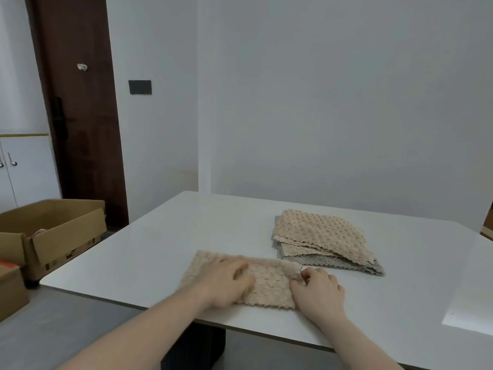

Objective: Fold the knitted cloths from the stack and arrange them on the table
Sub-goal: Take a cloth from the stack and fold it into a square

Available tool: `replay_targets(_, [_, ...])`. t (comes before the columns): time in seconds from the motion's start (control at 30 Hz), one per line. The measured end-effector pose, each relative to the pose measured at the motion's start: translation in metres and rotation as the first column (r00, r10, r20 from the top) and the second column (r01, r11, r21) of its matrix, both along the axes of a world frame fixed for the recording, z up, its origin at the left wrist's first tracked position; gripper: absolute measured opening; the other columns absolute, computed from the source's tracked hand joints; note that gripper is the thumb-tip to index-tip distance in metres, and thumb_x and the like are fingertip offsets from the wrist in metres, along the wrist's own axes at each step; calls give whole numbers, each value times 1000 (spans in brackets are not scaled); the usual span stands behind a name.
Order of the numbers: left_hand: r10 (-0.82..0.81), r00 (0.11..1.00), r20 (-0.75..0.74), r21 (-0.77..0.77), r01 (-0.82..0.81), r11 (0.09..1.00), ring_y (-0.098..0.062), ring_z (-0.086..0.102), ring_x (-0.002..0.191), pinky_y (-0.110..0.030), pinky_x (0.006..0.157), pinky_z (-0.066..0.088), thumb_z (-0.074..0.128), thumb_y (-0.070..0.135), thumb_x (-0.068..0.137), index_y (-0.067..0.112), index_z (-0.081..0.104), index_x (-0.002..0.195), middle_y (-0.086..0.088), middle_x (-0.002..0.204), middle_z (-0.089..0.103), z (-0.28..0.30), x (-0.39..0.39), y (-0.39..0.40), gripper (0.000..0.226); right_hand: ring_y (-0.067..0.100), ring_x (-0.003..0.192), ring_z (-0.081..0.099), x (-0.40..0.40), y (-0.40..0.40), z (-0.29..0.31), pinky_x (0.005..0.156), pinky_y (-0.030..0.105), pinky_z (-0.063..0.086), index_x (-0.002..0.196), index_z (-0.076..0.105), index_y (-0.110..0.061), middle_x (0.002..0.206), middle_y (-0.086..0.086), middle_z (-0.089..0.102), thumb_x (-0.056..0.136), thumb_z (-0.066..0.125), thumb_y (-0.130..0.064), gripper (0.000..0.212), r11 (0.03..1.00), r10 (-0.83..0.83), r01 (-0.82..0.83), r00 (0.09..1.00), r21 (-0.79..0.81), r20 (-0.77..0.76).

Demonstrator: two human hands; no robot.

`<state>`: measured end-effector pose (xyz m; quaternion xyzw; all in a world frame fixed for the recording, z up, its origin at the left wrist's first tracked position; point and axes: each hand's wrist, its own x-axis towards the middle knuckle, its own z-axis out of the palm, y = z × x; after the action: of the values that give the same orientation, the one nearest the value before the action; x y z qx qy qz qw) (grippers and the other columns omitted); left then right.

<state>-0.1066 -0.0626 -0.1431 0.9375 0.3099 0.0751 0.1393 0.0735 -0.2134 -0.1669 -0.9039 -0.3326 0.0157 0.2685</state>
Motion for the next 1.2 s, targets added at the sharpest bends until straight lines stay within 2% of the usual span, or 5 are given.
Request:
replay_targets(0.17, [193, 978, -81, 37, -191, 981, -18, 5, 157, -44, 126, 3, 22, 71, 97, 41, 13, 161, 15, 169, 5, -19, -42, 38, 71, 19, 87, 61, -1, -7, 4, 91, 40, 47, 83, 57, -32, 79, -16, 63, 93, 51, -39, 13, 969, 15, 13, 994, 245, -112])
replay_targets(0.4, [227, 974, 23, -3, -227, 974, -15, 6, 156, -41, 127, 2, 25, 65, 99, 39, 14, 161, 14, 169, 10, -33, -51, 42, 68, 11, 83, 60, -5, -13, 7, 67, 32, 41, 97, 61, -34, 89, -18, 65, 94, 58, -31, 5, 930, 30, 43, 981, 366, -190])
replay_targets(0.7, [246, 967, 63, -18, -246, 969, -16, 9, 156, -39, 127, 5, 28, 54, 100, 25, 16, 162, 9, 169, 17, -30, -52, 42, 70, 20, 84, 65, 3, -14, 24, 76, 31, 47, 118, 65, -20, 93, -1, 71, 90, 69, -25, 29, 958, 37, 85, 911, 276, -410])
replay_targets(0.87, [246, 961, 124, -30, -244, 969, -18, 14, 155, -39, 127, 8, 30, 51, 98, 24, 20, 162, 7, 168, 22, -31, -53, 42, 69, 23, 58, 57, 4, -8, 48, 54, 32, 49, 130, 58, -14, 90, 13, 71, 86, 72, -11, 46, 911, 79, 171, 822, 376, -564])
replay_targets(1.2, [288, 921, 263, -143, -258, 955, -18, 33, 146, -38, 123, 24, 37, 47, 95, 32, 33, 156, 7, 158, 41, -28, -57, 42, 63, 23, 94, 73, -44, 32, 84, 82, 44, 62, 145, 35, -21, 108, 5, 70, 88, 75, -17, 70, 795, 356, 54, 765, 605, -536])
